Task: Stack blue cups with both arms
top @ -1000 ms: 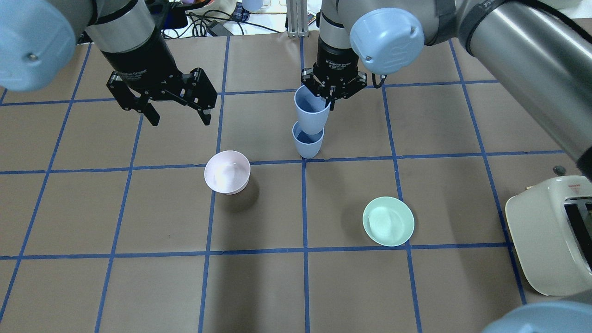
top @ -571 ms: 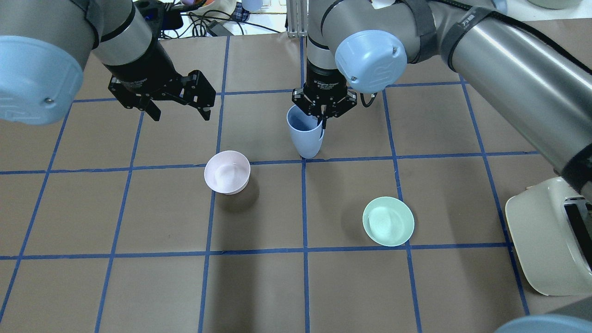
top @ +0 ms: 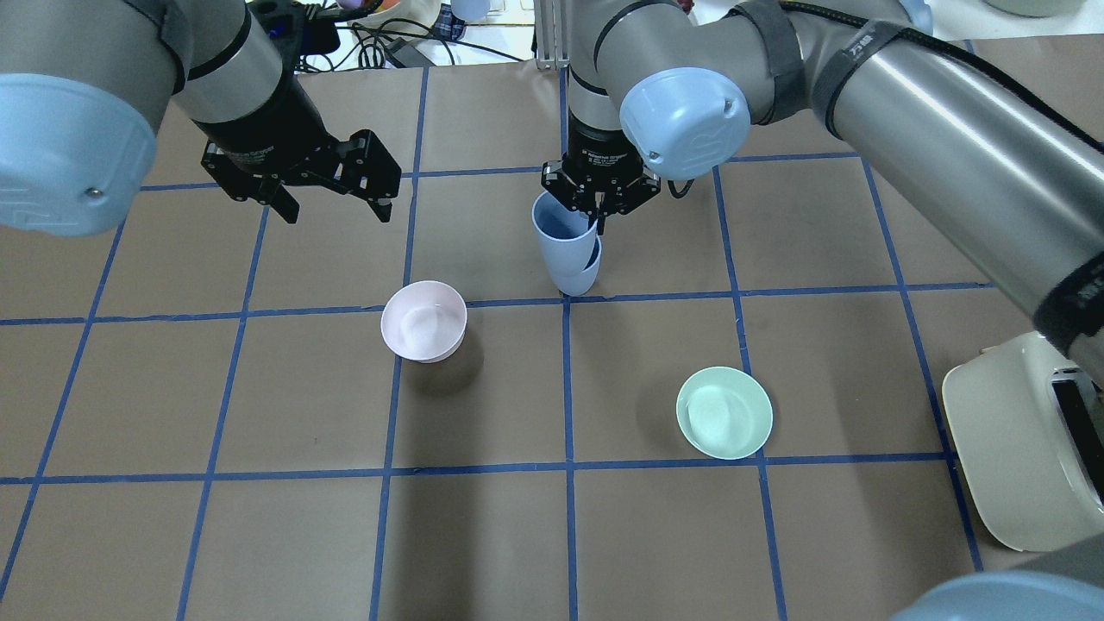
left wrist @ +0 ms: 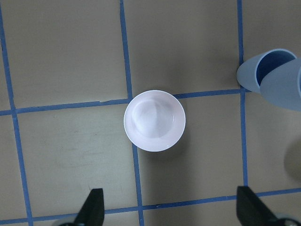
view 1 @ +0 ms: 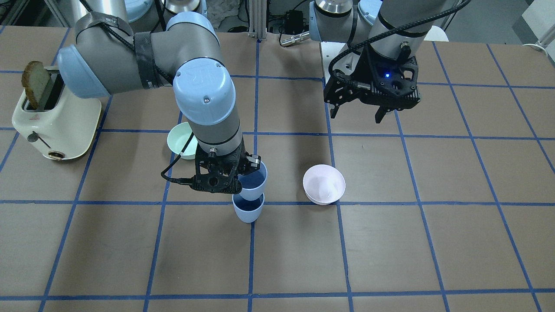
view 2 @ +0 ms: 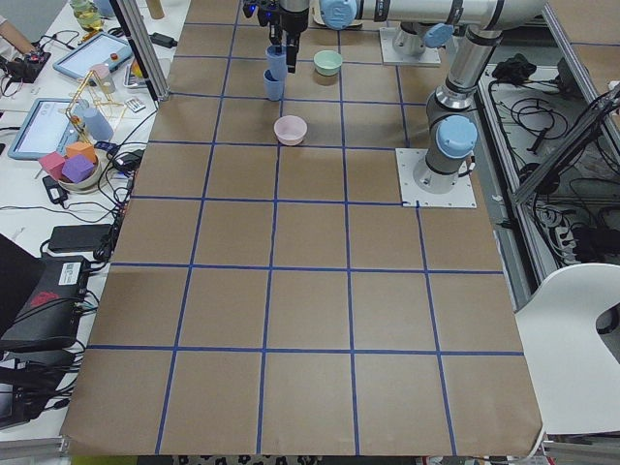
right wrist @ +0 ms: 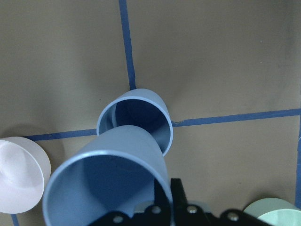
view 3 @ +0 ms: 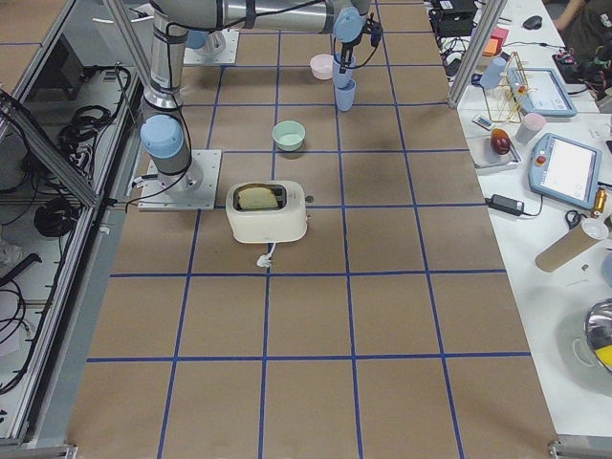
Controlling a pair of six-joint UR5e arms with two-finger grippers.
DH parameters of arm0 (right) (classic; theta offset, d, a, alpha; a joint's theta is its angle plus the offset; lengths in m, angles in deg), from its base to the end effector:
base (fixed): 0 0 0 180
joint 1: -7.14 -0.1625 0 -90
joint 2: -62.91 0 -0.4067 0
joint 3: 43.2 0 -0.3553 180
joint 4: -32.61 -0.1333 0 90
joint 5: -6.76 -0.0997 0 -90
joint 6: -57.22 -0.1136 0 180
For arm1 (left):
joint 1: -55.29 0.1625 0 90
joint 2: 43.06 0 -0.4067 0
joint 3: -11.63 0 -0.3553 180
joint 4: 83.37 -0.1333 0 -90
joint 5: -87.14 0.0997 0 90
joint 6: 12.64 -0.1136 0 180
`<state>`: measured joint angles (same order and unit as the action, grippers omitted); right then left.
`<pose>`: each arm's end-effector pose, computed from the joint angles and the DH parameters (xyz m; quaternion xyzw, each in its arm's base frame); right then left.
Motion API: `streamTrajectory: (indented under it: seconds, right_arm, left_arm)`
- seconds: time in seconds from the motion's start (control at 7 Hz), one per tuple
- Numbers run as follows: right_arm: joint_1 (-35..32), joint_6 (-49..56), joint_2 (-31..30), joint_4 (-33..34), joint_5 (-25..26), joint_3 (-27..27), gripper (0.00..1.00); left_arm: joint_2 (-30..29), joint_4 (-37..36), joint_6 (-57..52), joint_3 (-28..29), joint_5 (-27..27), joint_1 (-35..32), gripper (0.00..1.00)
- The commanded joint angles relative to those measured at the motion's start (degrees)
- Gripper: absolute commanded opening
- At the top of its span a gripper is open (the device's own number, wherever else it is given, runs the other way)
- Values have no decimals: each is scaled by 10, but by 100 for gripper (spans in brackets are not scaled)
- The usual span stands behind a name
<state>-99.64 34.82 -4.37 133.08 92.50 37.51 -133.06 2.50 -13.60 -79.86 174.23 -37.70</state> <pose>0.3079 -0.5301 0.3368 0.0499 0.9977 0.0368 0.0264 -0.1629 -0.4521 0.4512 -0.0350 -0.9988 0.0226 0.0258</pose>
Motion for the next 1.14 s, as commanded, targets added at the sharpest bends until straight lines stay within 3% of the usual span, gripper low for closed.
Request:
streamTrajectory:
  seconds: [0.0,1.0]
  right_arm:
    - [2,3,0,3,2,0,0]
    - [25,-7,10,38,4,-2,0]
  left_arm:
    - [0,0,0,0,1,0,100]
    - [1,0,0,0,2,0,100]
